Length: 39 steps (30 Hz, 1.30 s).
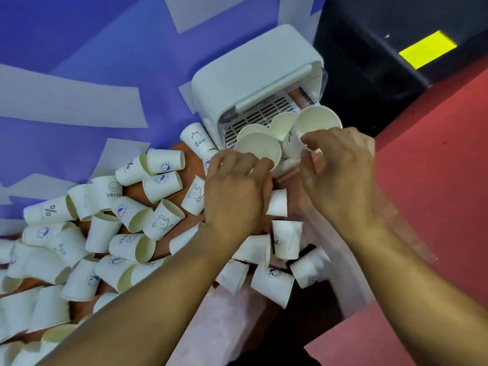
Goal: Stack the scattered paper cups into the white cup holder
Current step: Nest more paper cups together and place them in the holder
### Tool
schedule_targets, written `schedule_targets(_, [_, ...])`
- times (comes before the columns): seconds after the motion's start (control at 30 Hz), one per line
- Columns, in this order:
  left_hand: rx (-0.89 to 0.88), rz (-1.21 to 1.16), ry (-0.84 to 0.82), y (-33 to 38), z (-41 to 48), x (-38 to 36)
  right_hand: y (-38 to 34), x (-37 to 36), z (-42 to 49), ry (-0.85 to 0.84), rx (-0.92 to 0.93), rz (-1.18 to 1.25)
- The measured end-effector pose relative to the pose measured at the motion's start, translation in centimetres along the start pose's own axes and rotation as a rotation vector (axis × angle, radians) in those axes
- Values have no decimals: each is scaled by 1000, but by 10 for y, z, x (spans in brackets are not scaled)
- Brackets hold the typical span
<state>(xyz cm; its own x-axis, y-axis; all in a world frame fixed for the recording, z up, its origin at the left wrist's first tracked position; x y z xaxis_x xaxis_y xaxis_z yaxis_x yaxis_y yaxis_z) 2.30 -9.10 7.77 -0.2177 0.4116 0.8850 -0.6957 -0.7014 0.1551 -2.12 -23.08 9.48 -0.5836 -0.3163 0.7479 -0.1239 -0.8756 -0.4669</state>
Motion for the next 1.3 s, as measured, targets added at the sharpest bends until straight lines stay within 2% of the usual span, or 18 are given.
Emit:
schedule_targets(0.13, [-23, -12, 43, -4, 19, -2, 1, -7, 25, -21, 94, -40])
schedule_targets(0.43, [101, 10, 117, -35, 30, -19, 10, -47, 44, -69, 181, -53])
schedule_targets(0.63, [271, -47, 49, -57, 22, -31, 21, -64, 42, -103, 140, -75])
schedule_targets(0.73, [267, -113, -15, -57, 21, -40, 24, -72, 39, -140, 114, -111])
schedule_targets(1.0, [258, -68, -167, -59, 14, -58, 37, -94, 28, -235, 51, -159])
schedule_targets(1.2, [243, -49, -216, -57, 15, -70, 46, -101, 22, -251, 19, -139])
schedule_targets(1.3, [295, -46, -212, -61, 14, -76, 49, -102, 22, -251, -11, -134])
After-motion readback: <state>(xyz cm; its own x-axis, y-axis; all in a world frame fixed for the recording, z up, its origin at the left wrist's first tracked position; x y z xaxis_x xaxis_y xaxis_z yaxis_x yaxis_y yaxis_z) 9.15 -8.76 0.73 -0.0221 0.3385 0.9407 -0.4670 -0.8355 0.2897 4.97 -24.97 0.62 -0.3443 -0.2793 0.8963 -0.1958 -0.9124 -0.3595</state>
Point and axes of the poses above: each hand's wrist, its own z-axis towards the middle knuckle, its own x-axis out of the back of the hand, y = z × x, the point moved 9 cm from there along z, towards the middle knuckle, and after that the axes turned 1 degree about z, right-handed, at the moved point
